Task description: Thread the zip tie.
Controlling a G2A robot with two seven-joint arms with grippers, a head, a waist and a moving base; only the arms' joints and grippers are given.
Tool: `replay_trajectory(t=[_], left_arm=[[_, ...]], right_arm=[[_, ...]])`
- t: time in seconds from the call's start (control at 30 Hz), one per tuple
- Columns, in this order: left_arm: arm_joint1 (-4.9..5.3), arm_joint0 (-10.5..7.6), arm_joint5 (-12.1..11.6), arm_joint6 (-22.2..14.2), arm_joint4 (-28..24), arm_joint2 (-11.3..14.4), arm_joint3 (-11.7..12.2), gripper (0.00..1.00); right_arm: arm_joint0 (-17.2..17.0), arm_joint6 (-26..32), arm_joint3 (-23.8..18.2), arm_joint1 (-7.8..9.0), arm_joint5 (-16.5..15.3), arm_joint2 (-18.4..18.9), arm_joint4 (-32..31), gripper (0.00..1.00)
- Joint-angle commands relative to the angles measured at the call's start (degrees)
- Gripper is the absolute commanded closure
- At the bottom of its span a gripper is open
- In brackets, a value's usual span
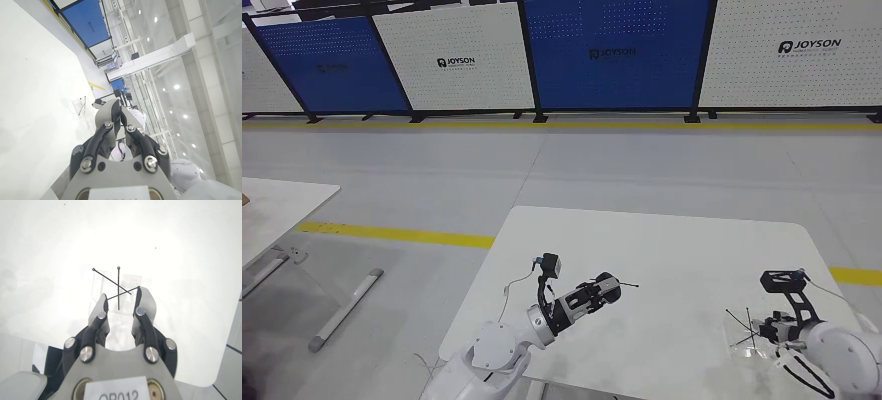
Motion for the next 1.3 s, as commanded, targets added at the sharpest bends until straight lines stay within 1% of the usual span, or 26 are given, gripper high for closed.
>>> replay_trajectory(t=[0.0,0.17,0.33,0.37,0.53,0.63,0.7,0.9,1.13,1.27], left_arm=[[0.00,0.00,0.0,0.0,0.0,0.0,0.0,1.00],[0.00,0.00,0.0,0.0,0.0,0.0,0.0,1.00],[0.00,0.00,0.0,0.0,0.0,0.0,0.0,1.00],[0.00,0.00,0.0,0.0,0.0,0.0,0.0,1.00],[0.00,0.00,0.0,0.0,0.0,0.0,0.0,1.00],[0.00,0.00,0.0,0.0,0.0,0.0,0.0,1.00],[0.00,0.00,0.0,0.0,0.0,0.0,0.0,1.00],[0.00,0.00,0.0,0.0,0.0,0.0,0.0,1.00],[0.00,0.00,0.0,0.0,0.0,0.0,0.0,1.00],[0.00,0.00,0.0,0.0,0.0,0.0,0.0,1.00]], right_arm=[[0.9,0.5,0.6,-0.02,-0.2,-0.9,-0.1,0.76],[2.6,1.4,1.4,-0.08,0.0,-2.7,-0.9,0.76],[4.3,3.6,2.9,-0.14,0.3,-4.7,-1.9,0.81],[4.6,3.7,3.3,-0.18,0.3,-5.2,-2.0,0.80],[6.1,3.7,5.1,-0.28,0.6,-7.0,-2.0,0.84],[6.5,3.7,6.1,-0.28,1.1,-7.8,-2.2,0.85],[6.8,3.7,7.0,-0.27,1.8,-8.4,-2.1,0.82],[7.2,3.7,8.4,-0.14,3.3,-9.3,-2.1,0.80],[7.2,3.7,8.4,0.08,5.4,-9.9,-2.8,0.84],[7.3,3.7,8.6,0.24,5.7,-10.2,-2.8,0.84]])
